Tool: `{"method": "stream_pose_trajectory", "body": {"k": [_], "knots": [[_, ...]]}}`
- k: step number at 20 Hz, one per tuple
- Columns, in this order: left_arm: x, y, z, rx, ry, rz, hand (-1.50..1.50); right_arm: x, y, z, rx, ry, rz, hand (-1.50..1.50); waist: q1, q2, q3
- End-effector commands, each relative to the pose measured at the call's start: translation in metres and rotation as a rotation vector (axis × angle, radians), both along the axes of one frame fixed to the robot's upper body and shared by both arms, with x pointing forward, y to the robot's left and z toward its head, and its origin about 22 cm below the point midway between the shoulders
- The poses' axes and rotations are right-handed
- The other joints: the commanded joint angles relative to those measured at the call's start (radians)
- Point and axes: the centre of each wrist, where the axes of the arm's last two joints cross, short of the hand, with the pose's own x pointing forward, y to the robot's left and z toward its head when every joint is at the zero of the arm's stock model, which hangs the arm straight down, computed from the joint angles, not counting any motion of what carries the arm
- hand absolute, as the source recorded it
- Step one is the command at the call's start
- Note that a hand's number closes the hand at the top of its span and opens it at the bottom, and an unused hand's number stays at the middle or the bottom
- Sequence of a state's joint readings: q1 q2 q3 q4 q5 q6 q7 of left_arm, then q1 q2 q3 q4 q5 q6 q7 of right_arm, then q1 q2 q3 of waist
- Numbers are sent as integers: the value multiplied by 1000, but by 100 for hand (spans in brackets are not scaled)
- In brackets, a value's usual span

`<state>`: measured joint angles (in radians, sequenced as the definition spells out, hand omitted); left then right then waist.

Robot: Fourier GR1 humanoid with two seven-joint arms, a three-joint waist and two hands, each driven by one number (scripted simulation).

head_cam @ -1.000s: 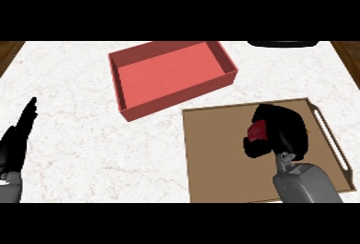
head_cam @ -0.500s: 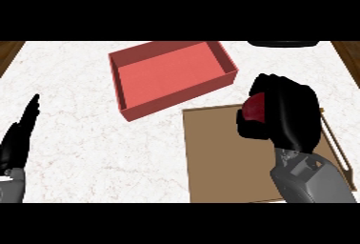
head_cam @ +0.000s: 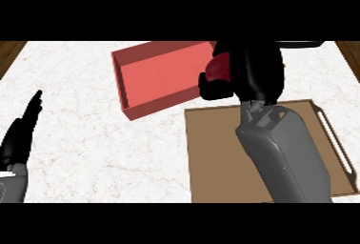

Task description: Pick the pear from the tray and place it in the cardboard box

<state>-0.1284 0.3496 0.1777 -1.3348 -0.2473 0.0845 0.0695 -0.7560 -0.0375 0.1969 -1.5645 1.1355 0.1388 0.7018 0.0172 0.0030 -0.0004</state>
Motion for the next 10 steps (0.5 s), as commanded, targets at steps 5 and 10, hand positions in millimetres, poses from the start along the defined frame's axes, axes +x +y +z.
{"method": "stream_pose_trajectory", "body": {"k": [5, 10], "knots": [[0, -22, 3, -1, -24, -23, 0, 63, 38, 42, 164, -8, -12, 150, 27, 5, 0], [14, -18, -2, 10, -13, -22, 0, 91, 47, 33, 251, 50, -8, 150, 19, 9, 0]]}}
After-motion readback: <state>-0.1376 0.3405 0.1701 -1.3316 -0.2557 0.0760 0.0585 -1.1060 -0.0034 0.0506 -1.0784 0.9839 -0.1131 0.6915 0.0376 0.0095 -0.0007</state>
